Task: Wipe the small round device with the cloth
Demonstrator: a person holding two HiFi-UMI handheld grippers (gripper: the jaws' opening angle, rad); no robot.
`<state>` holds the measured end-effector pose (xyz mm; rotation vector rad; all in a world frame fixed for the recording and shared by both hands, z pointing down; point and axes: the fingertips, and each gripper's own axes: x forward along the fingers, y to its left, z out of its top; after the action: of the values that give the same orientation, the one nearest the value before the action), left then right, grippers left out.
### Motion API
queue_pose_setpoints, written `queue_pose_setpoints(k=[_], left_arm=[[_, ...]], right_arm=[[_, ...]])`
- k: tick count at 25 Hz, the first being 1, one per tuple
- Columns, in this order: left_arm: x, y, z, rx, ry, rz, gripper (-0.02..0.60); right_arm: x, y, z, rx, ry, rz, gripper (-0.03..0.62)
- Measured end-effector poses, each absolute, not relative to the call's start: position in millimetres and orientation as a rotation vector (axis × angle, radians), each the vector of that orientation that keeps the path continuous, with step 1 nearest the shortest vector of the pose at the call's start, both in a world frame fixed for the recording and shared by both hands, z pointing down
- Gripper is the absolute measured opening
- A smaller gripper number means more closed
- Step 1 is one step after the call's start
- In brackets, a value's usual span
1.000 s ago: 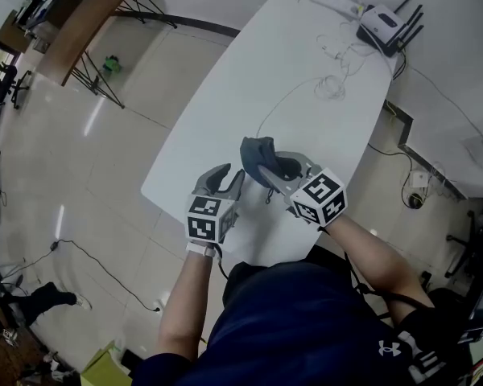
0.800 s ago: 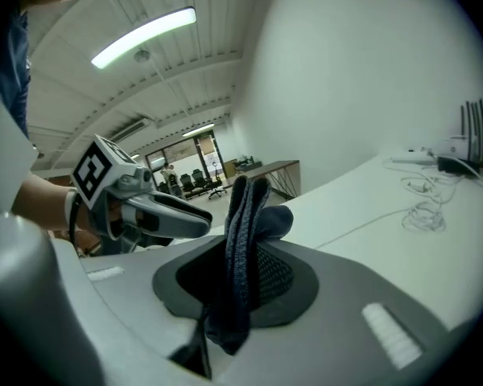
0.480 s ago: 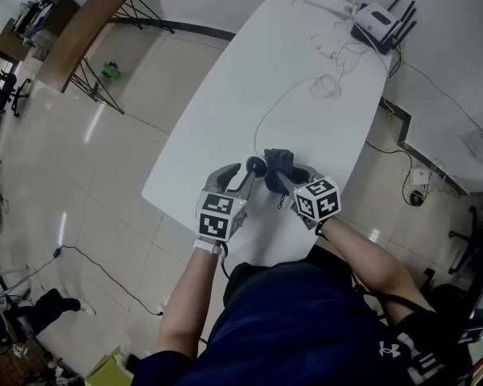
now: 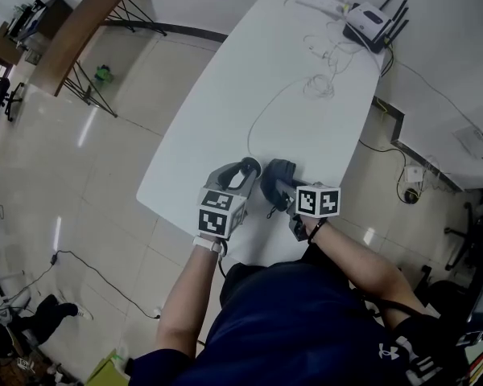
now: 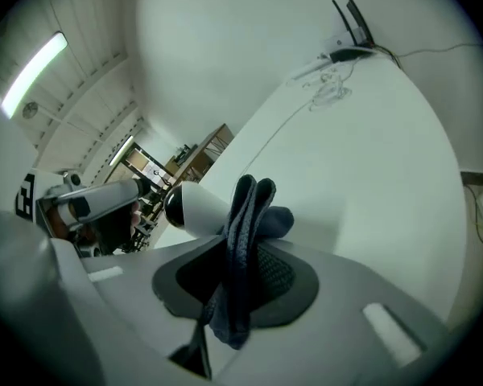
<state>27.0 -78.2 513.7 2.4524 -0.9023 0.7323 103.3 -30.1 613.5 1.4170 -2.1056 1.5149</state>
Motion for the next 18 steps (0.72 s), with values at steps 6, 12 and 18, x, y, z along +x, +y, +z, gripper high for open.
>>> queue_pose_setpoints(k=[6,12,18], left_arm=[[6.8,-76.7,508.7,2.359,-0.947,0.637,0.127],[-12.4,-78.0,512.6,2.323,-1.009,0.627,0.123],[-16.5,-69.8,518.2,2.304,-0.998,0.622,0.121]], right_arm=[[94.6,-69.8,503.2,1.523,-2.473,1.127,0.081],[34.5,-45.5,526.0,1.179,-2.548,0.769,0.080],[50.0,-22.5,586.0,1.097,-2.404,0.642,0.080]])
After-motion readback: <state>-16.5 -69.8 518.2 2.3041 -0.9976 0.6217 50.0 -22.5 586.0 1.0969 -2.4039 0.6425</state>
